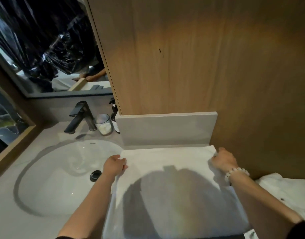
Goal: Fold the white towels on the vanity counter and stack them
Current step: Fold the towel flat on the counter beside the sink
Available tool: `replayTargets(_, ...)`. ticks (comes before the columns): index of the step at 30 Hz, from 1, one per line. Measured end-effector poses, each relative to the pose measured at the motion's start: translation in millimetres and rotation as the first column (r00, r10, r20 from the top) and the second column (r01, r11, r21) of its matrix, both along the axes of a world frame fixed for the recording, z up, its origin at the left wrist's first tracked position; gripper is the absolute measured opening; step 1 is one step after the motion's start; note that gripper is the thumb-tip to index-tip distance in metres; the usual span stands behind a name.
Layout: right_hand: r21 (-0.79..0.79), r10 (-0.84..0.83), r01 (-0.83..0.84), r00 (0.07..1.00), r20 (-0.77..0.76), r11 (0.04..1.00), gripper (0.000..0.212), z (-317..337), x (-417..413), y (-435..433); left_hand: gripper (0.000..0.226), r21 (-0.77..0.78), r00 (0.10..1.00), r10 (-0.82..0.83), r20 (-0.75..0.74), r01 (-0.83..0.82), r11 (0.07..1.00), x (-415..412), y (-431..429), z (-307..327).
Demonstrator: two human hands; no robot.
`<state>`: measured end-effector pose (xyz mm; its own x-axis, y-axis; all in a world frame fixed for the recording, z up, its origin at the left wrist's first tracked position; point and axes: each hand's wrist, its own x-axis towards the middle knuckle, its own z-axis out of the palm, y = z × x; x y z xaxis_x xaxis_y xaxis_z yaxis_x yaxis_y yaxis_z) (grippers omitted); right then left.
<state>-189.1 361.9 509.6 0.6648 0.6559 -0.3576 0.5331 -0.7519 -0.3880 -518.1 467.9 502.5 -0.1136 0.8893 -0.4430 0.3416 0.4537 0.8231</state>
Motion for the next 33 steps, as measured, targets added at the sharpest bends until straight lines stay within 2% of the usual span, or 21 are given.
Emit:
replayTargets(7,0.043,-0.069,0.073,0.995,-0.075,0.996,0.051,-10,5,14,0.054,-0.041,0.990,0.106,0.097,-0.103,0.994,13,12,-10)
replayTargets(11,0.144,-0.187,0.213,0.967,-0.172,0.967,0.045,-15,7,23,0.049,-0.043,0.992,0.103,0.078,-0.100,0.994,16,15,-9)
replayTargets(12,0.183,-0.216,0.255,0.954,-0.206,0.950,0.044,-16,8,24,0.047,-0.045,0.991,0.103,0.086,-0.099,0.994,17,14,-7)
replayTargets(14,0.269,-0.250,0.323,0.930,-0.271,0.907,0.039,-17,10,24,0.023,-0.052,0.992,0.106,0.072,-0.102,0.993,20,9,-3)
replayTargets(15,0.313,-0.250,0.348,0.917,-0.312,0.884,0.032,-19,12,24,0.028,-0.054,0.989,0.134,0.061,-0.131,0.990,20,7,-1)
replayTargets(16,0.350,-0.243,0.373,0.899,-0.364,0.859,0.025,-20,13,23,0.043,-0.040,0.989,0.139,0.054,-0.137,0.990,20,7,-5)
replayTargets(17,0.385,-0.243,0.413,0.875,-0.418,0.825,0.029,-21,13,23,0.050,-0.023,0.987,0.149,0.060,-0.148,0.989,20,6,-6)
replayTargets(19,0.421,-0.233,0.480,0.825,-0.515,0.769,0.039,-24,15,20,0.046,0.008,0.982,0.181,0.059,-0.182,0.983,21,1,-4)
replayTargets(22,0.435,-0.194,0.559,0.743,-0.640,0.706,0.025,-17,13,17,0.036,0.086,0.974,0.216,0.063,-0.221,0.972,19,-7,2)
replayTargets(25,0.440,-0.134,0.497,0.763,-0.633,0.748,0.017,-9,16,12,0.030,0.080,0.973,0.196,0.119,-0.206,0.975,12,-12,9)
replayTargets(30,0.403,-0.030,0.486,0.665,-0.746,0.775,0.017,6,20,4,0.015,0.019,0.955,0.147,0.257,-0.157,0.987,5,-19,23)
replayTargets(33,0.415,-0.045,0.466,0.705,-0.708,0.781,0.024,12,20,-4,0.016,0.017,0.923,0.215,0.319,-0.232,0.973,4,-25,26)
